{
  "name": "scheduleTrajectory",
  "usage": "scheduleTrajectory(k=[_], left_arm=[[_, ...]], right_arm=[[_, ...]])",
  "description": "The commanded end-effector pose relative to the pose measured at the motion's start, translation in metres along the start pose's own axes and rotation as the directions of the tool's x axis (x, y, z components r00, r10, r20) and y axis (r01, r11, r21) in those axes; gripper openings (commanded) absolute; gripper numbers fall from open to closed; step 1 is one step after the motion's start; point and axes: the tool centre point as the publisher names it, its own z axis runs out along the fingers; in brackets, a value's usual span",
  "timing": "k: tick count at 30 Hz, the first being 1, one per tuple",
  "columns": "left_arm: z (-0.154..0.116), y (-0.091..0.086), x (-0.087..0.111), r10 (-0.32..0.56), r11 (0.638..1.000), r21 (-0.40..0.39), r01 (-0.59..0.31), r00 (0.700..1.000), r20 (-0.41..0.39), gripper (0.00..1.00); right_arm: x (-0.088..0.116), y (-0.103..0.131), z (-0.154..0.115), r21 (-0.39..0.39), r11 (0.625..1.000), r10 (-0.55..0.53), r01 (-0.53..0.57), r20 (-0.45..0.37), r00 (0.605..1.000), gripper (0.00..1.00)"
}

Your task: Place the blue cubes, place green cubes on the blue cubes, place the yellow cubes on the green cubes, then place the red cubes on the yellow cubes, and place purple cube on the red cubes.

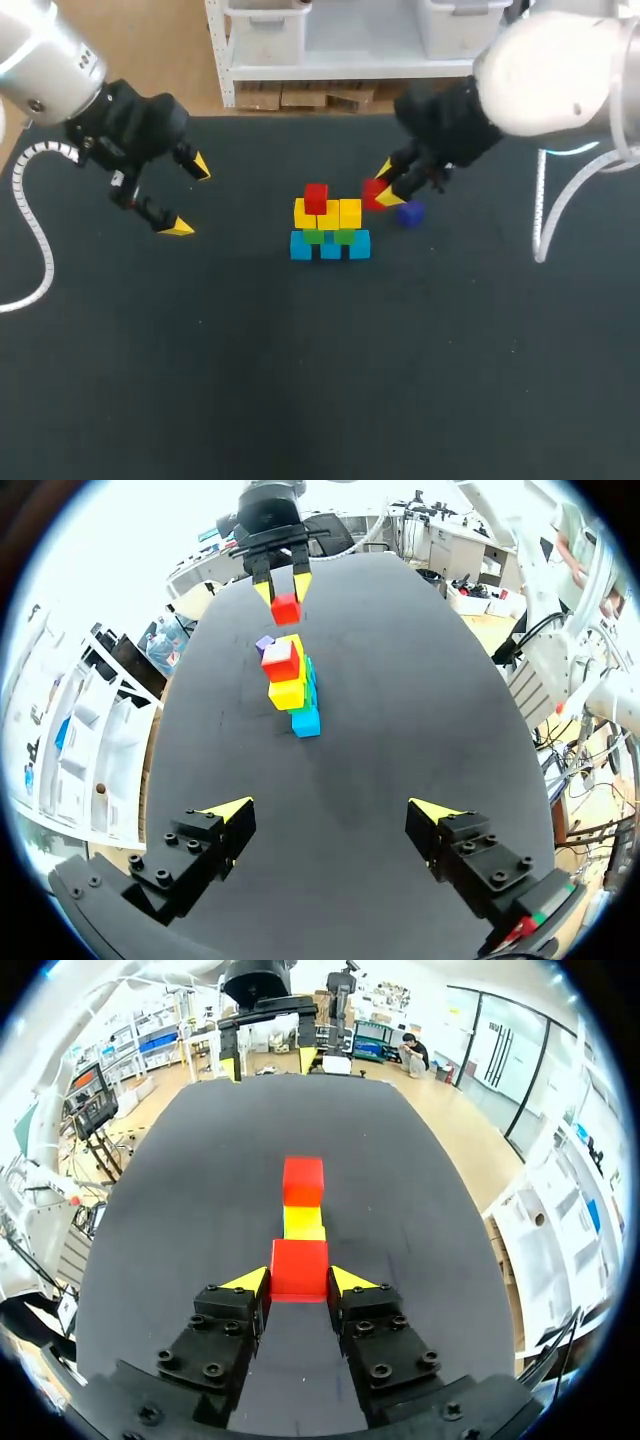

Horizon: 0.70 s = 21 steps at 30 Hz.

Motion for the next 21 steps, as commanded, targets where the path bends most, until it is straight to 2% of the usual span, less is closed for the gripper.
scheduleTrajectory(k=[1, 21], left_arm=[[0.0, 0.0, 0.001, 0.003, 1.0, -0.001, -0.003, 1.0, 0.003, 1.0], [0.0, 0.0, 0.001, 0.003, 1.0, -0.001, -0.003, 1.0, 0.003, 1.0]], right_arm=[[-0.007, -0.002, 0.009, 0.001, 1.0, -0.002, 0.002, -0.005, 1.0, 0.0], [-0.028, -0.008, 0.028, -0.013, 0.999, -0.03, 0.03, -0.008, 1.0, 0.0]])
